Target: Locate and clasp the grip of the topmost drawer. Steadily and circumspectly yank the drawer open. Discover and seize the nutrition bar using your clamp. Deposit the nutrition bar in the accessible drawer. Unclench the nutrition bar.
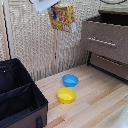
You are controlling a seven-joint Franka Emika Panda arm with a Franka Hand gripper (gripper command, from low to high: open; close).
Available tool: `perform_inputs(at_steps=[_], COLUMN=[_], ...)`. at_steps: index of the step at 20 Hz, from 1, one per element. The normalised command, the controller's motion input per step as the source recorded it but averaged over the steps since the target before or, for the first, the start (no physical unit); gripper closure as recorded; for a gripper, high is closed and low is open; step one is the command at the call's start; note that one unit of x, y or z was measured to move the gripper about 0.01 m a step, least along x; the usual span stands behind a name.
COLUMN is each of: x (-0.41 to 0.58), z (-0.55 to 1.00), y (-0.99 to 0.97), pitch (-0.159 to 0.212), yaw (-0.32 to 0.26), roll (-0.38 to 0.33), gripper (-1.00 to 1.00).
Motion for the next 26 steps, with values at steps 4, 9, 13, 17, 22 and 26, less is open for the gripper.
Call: perform_inputs(at_steps=[4, 9, 13, 17, 22, 26], x=[0.476, 0.41, 0.201, 0.0, 0.0, 0.0], z=[0.91, 0.89, 0.92, 0.85, 0.72, 0.47], y=[-0.45, -0.55, -0.71, -0.84, -0.9, -0.88], pitch=[0.066, 0.01, 0.018, 0.017, 0.004, 0.01], yaw=[-0.078, -0.056, -0.059, -0.033, -0.001, 0.002], roll=[0.042, 0.08, 0.084, 0.117, 0.142, 0.131], gripper=[1.0, 1.0, 1.0, 1.0, 1.0, 1.0])
